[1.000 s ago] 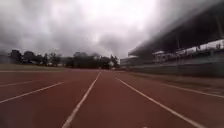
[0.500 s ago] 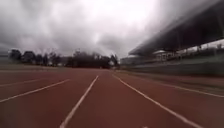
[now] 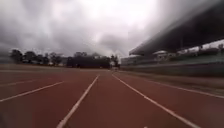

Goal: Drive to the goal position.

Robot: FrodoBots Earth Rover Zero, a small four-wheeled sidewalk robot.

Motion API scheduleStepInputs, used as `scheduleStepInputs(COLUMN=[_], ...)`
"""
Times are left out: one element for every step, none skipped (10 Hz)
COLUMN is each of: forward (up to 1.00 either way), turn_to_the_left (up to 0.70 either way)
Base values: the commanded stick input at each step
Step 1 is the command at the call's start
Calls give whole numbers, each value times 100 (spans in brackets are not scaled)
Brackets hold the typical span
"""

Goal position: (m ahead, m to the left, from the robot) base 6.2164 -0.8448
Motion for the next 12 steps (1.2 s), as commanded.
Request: scheduleStepInputs(forward=[67,67,67,67,67,67,67,67,67,67,67,67], turn_to_the_left=[0,0,0,0,0,0,0,0,0,0,0,0])
